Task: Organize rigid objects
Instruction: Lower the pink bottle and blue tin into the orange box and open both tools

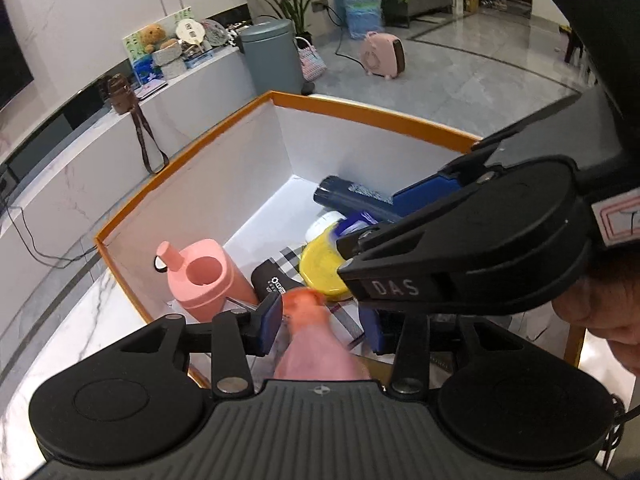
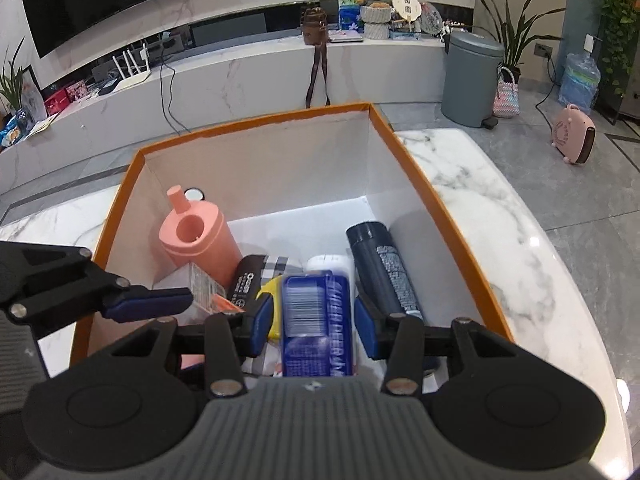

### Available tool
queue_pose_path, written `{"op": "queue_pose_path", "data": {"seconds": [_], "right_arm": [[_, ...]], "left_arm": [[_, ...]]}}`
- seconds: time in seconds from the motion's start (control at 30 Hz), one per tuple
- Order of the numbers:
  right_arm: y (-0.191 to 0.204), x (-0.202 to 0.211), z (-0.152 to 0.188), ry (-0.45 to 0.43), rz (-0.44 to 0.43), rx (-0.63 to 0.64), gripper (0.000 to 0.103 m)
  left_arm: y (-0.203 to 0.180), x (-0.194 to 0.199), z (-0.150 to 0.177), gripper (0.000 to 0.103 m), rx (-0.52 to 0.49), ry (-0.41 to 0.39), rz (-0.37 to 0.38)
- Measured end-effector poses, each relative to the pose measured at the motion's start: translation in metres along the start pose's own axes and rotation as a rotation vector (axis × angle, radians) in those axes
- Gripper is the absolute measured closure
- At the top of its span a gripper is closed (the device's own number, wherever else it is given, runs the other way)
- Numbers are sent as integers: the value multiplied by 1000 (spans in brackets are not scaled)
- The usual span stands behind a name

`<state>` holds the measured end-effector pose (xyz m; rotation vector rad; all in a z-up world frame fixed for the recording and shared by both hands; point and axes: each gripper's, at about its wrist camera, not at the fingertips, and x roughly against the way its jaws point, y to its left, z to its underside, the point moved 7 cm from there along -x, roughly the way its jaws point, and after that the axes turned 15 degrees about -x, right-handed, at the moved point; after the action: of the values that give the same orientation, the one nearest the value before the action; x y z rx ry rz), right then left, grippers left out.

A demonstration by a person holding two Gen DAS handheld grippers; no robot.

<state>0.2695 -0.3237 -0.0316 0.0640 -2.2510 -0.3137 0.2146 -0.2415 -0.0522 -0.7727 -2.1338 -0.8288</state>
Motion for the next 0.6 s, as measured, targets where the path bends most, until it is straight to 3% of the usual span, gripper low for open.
{"op": "queue_pose_path", "data": {"seconds": [0.37, 0.6], "right_arm": [[3, 10, -6, -29, -8, -7, 53], [3, 17, -8, -44, -2, -1, 53]], "left_arm": [[10, 16, -9, 51, 16, -31, -12], [13, 22, -9, 44, 45, -34, -26]]}}
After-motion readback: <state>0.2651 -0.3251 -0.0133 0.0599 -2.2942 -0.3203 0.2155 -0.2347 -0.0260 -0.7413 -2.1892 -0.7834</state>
